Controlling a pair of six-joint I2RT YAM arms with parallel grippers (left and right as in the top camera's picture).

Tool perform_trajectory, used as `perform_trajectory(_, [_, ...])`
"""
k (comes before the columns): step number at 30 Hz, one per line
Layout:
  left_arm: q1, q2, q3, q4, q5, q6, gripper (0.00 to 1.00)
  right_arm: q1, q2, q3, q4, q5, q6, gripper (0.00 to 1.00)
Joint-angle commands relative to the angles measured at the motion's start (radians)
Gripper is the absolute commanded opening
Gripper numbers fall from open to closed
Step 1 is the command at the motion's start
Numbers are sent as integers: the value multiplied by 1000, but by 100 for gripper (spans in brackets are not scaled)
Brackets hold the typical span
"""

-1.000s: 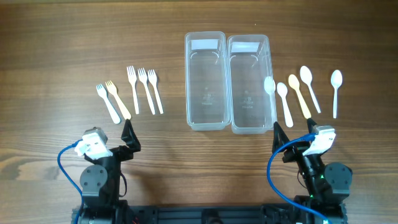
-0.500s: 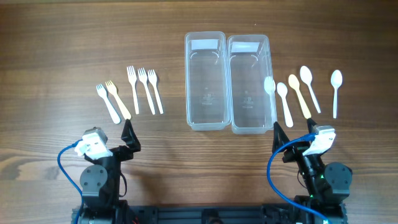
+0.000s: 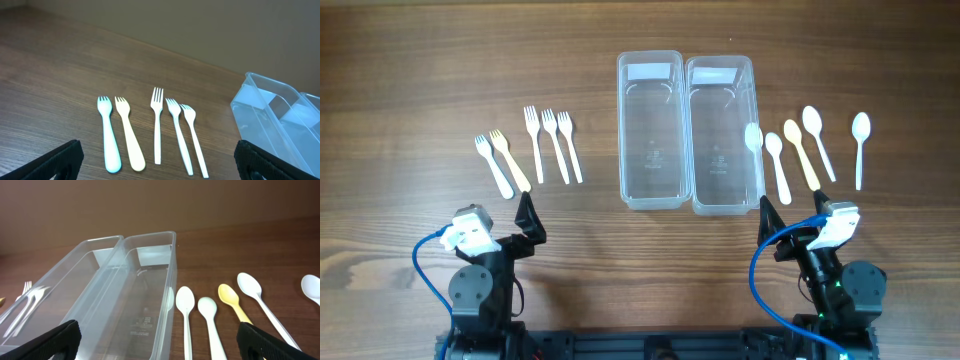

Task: Pack container

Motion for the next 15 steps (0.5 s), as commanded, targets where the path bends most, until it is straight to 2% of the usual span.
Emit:
perform_trajectory(1, [8, -12, -10, 24, 17, -13, 100, 5, -5, -6, 5, 14, 13, 100])
perform_trajectory(9, [7, -10, -10, 8, 18, -13, 100, 5, -5, -6, 38, -38, 13, 100])
perform_trajectory(12, [6, 16, -2, 3, 103, -13, 100, 5, -5, 17, 40, -123, 20, 100])
perform_trajectory(15, [7, 86, 54, 4, 117, -13, 99, 5, 30, 84, 38, -118, 36, 100])
